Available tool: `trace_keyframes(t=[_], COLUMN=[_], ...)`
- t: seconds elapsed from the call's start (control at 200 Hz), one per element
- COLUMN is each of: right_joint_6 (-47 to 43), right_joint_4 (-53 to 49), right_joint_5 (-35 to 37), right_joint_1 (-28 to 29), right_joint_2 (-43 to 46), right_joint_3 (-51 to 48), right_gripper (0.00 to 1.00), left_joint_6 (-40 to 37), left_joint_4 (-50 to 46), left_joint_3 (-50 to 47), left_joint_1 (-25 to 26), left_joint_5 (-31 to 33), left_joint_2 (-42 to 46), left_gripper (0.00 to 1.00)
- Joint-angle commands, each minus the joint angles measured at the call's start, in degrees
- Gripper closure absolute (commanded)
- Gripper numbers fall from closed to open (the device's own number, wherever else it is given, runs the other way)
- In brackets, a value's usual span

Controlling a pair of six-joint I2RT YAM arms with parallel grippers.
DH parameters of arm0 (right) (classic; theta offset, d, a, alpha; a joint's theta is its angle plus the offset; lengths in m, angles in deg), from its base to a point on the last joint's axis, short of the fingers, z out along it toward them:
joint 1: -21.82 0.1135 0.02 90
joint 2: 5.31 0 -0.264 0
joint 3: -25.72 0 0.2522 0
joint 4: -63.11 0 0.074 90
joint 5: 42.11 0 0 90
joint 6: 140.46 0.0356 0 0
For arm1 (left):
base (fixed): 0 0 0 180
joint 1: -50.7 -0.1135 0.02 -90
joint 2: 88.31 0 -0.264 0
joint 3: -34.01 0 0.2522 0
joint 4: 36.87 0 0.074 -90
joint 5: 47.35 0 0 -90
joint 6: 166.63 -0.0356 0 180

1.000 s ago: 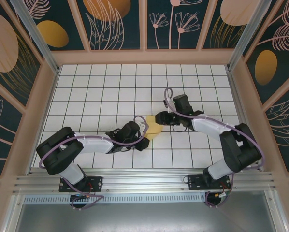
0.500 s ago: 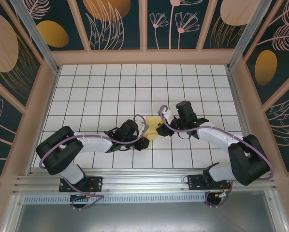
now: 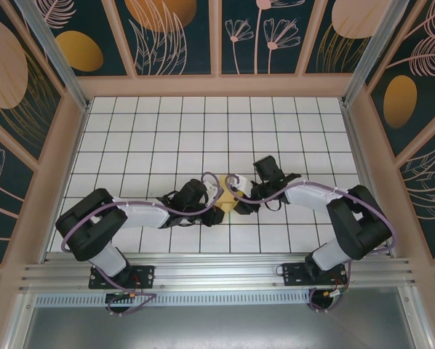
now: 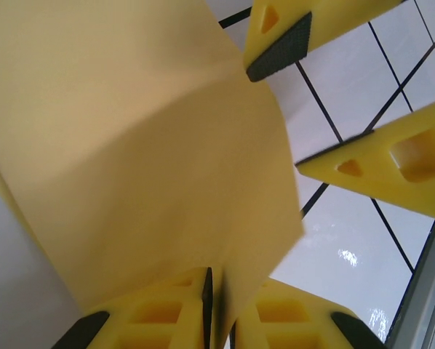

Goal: Fold a paper plane with a square sheet of paper (pick it up from the middle)

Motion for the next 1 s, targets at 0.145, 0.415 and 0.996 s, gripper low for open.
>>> trace_keyframes(t=[0.145, 0.415, 0.996], right_joint_6=[-6.4, -7.7, -8.9], right_joint_4=[-5.2, -7.4, -9.6], right_joint_5=[-2.7, -5.0, -4.3], right_joint_1=[0.4, 0.9, 1.1], right_joint_2=[-3.4, -4.3, -6.1], right_joint_3=[4.5, 5.7, 7.3], right_gripper=[0.69, 0.67, 0.87], left_joint_6=[-1.7, -2.3, -2.5], left_joint_4=[0.5, 0.0, -0.4], left_joint_3=[1.4, 1.5, 2.2], left_joint_1=[-0.6, -1.2, -2.7], left_joint_5=[-1.0, -1.5, -1.0], left_joint_2=[0.2, 0.6, 2.7], left_gripper=[0.79, 0.79, 0.62])
